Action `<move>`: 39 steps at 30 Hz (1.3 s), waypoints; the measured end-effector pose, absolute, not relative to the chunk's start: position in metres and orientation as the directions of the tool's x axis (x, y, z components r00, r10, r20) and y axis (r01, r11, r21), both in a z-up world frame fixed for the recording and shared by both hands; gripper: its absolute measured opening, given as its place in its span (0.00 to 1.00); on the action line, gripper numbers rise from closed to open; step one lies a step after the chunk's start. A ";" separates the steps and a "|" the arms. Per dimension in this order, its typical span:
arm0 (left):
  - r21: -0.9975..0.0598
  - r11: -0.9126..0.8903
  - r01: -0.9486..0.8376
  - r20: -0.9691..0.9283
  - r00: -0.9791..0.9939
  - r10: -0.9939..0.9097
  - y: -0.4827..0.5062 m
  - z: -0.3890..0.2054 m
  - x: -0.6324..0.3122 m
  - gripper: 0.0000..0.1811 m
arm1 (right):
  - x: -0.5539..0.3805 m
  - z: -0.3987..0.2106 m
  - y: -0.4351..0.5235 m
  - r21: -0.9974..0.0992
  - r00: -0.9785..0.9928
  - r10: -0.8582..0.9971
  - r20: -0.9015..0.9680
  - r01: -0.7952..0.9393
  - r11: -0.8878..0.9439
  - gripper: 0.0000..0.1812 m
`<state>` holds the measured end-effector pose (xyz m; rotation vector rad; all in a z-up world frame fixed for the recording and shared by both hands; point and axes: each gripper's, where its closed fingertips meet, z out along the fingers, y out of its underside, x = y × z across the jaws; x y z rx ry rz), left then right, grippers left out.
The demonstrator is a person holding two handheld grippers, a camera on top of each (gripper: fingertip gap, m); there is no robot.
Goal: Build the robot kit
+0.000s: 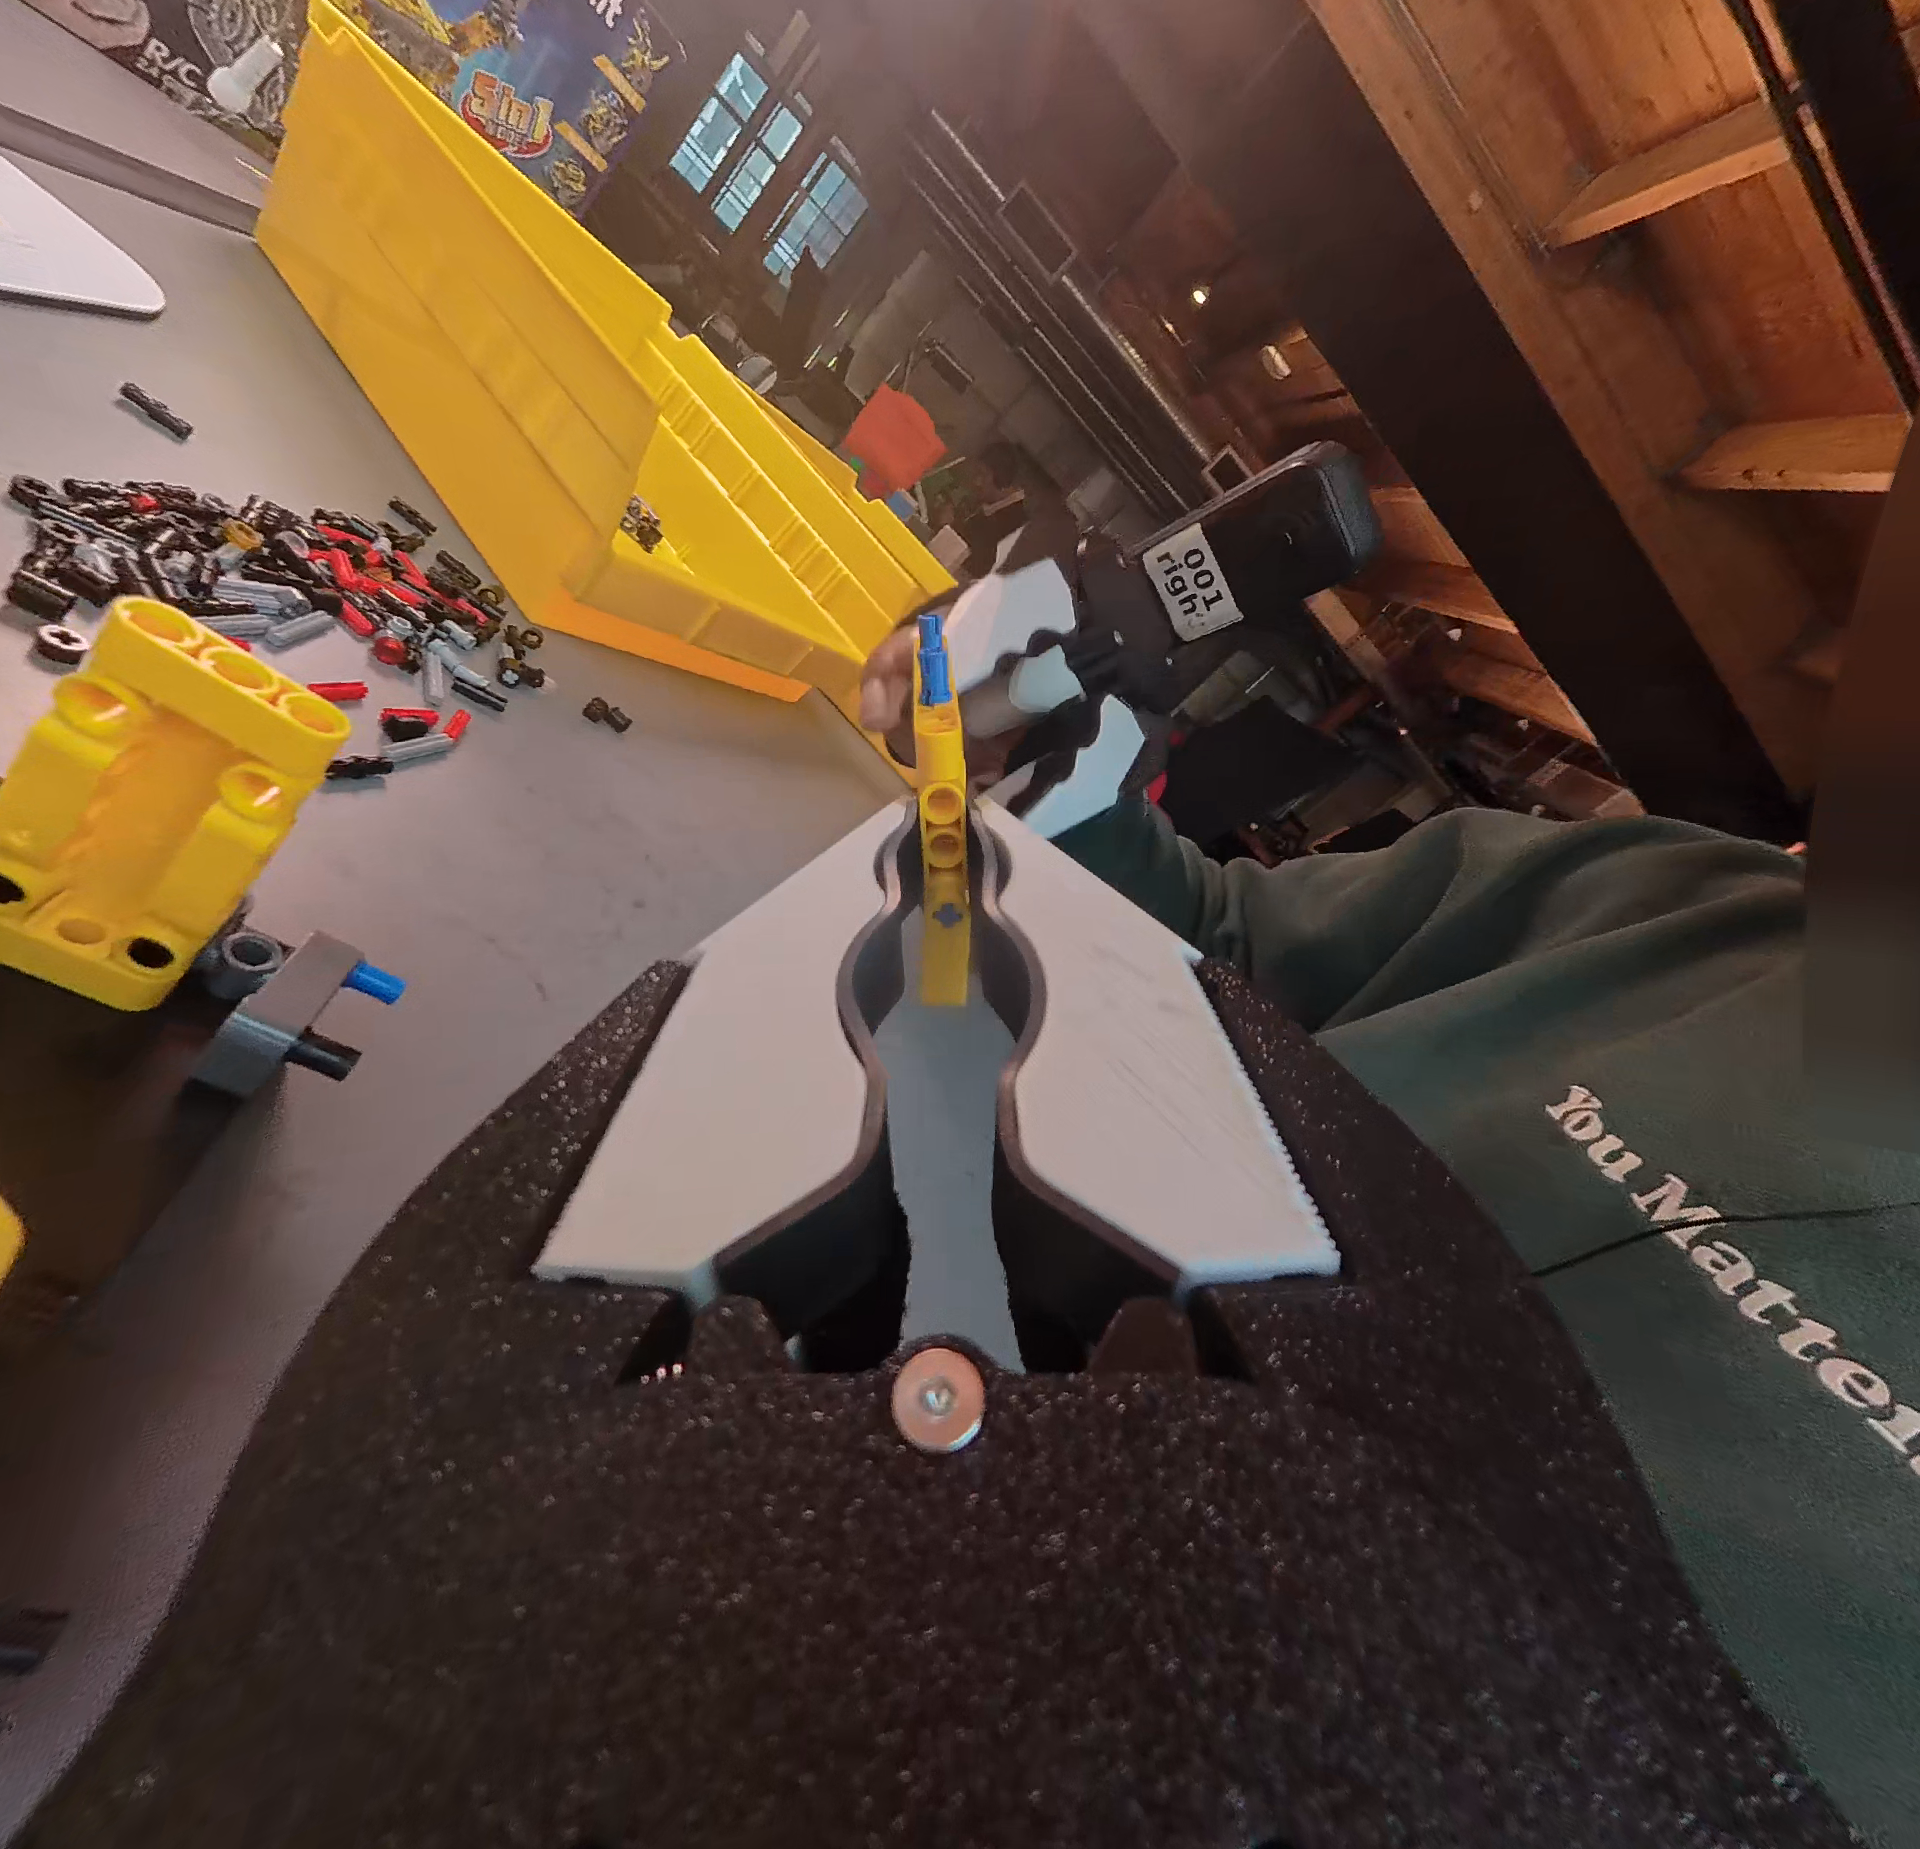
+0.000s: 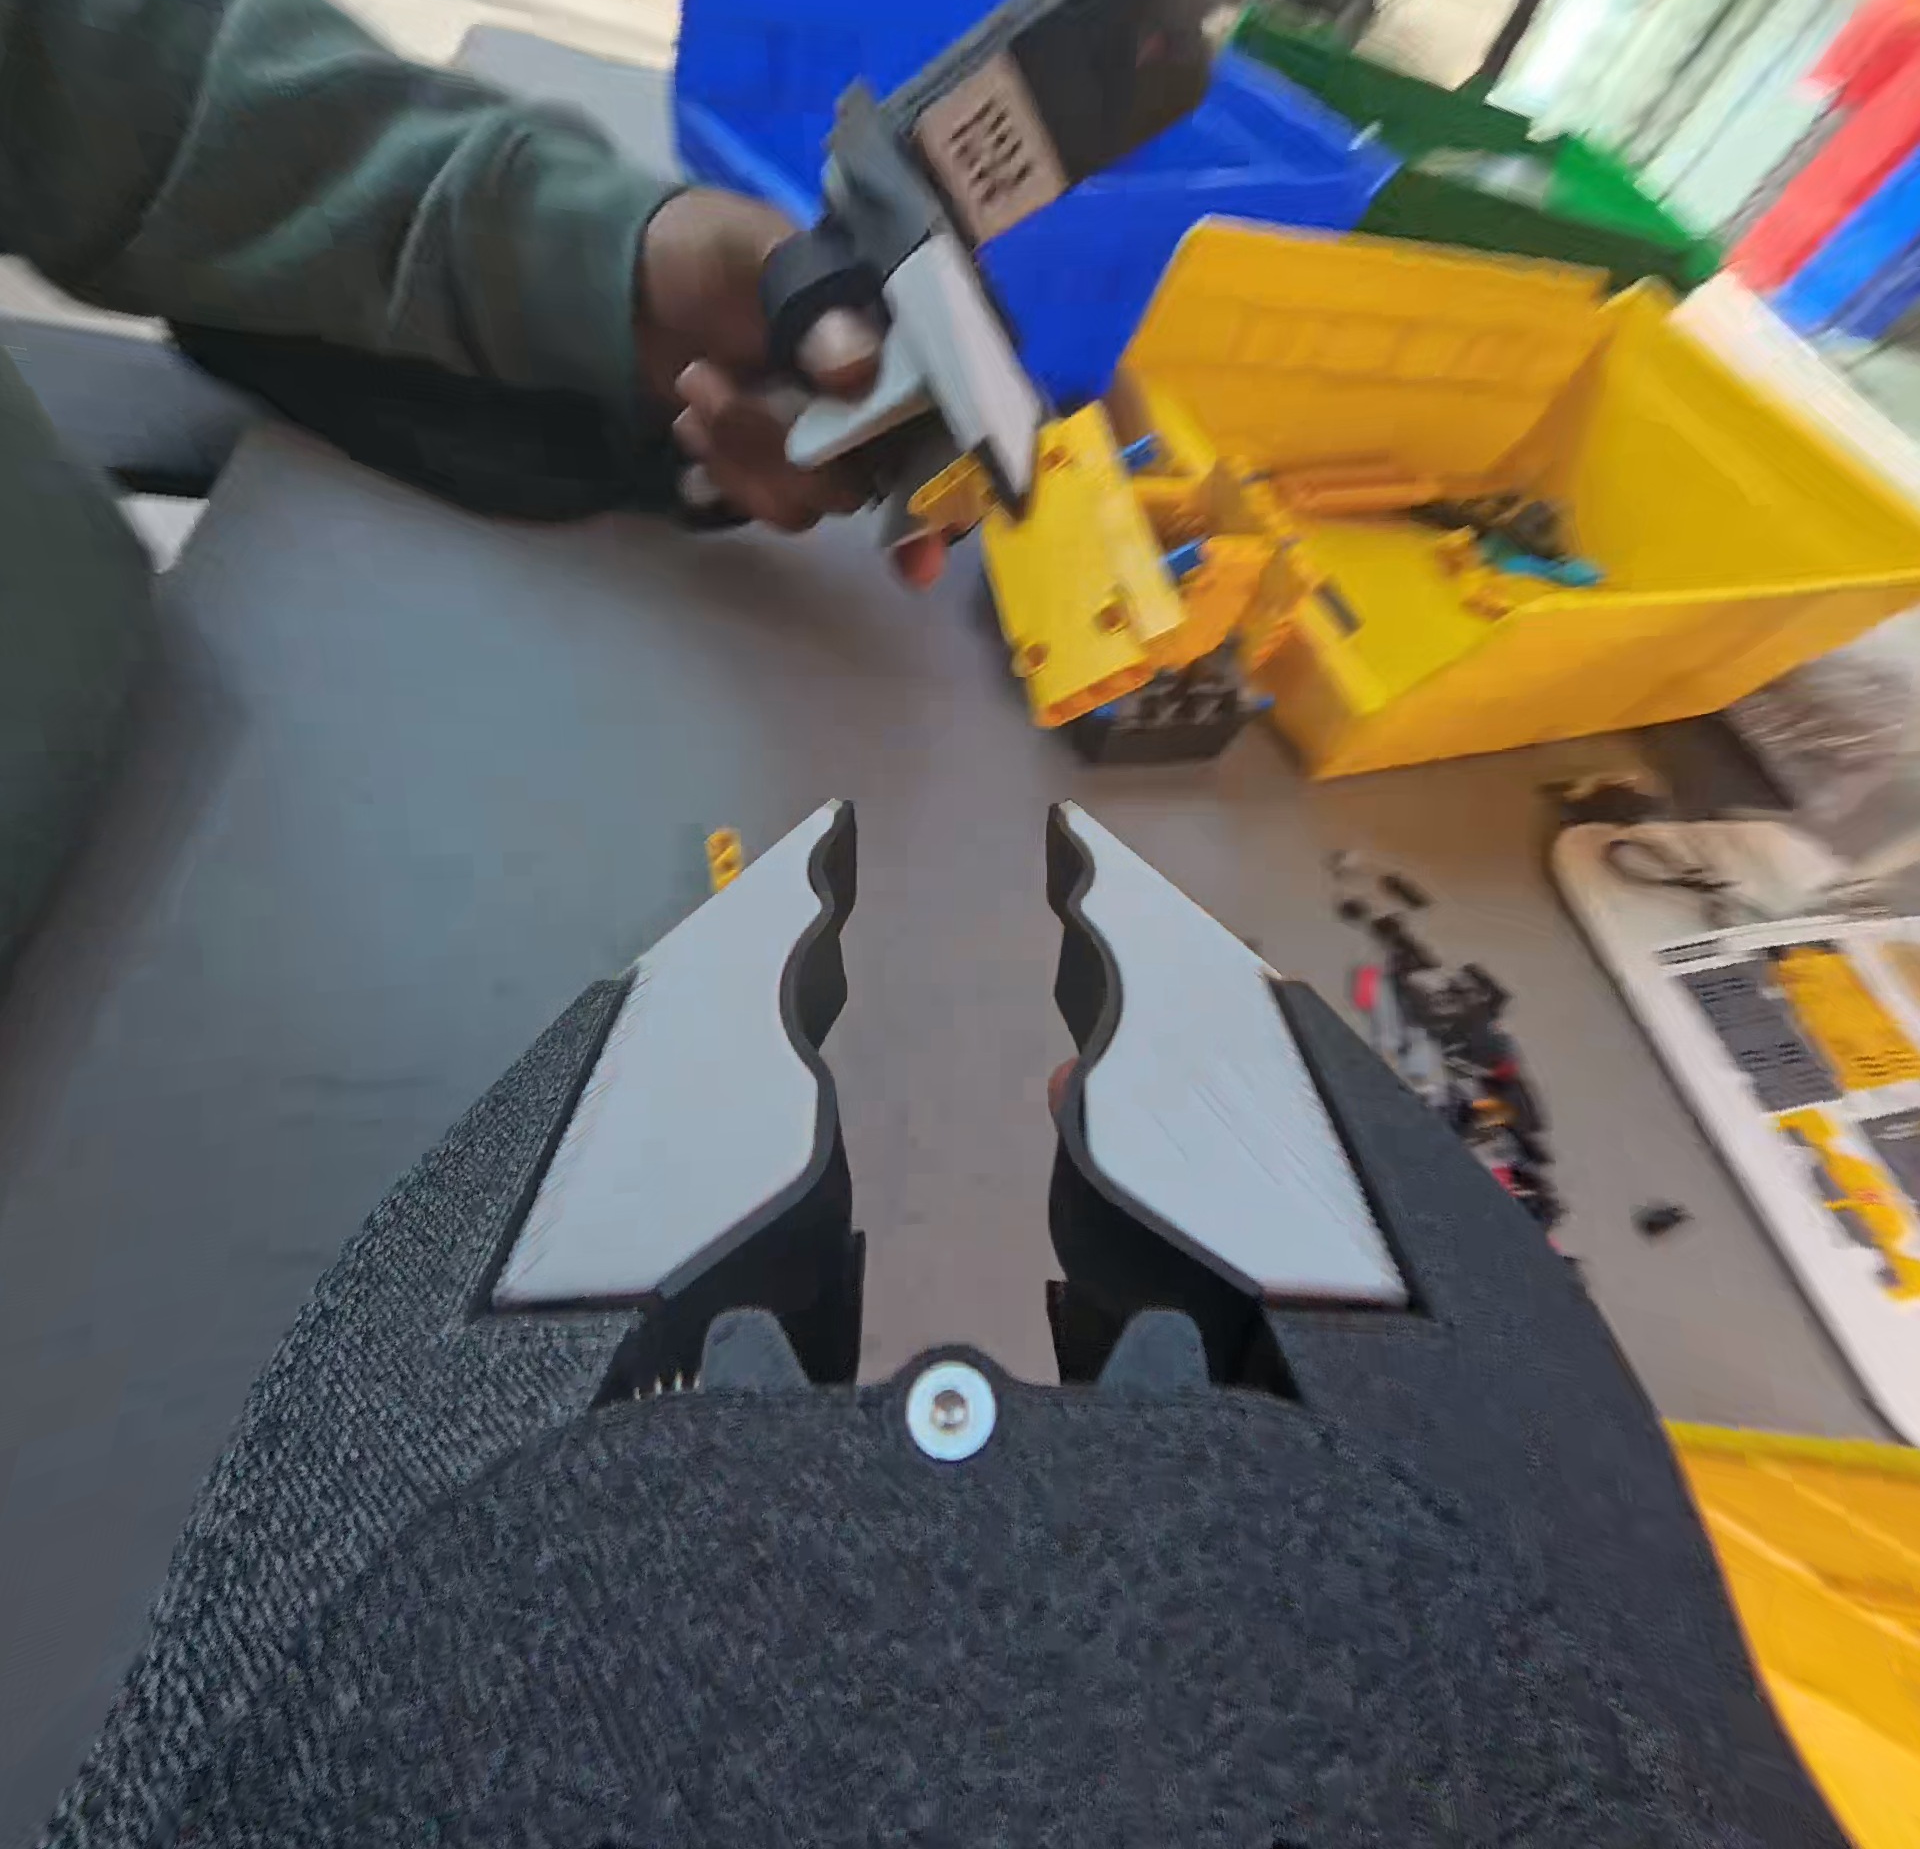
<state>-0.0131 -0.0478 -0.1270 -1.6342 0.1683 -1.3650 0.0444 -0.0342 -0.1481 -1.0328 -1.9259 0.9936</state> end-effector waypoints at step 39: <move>-0.791 -0.423 -0.442 0.065 0.627 -0.776 -0.067 -0.225 0.015 0.04 | 0.022 -0.184 -0.054 -0.754 -0.581 0.813 0.015 0.527 0.391 0.04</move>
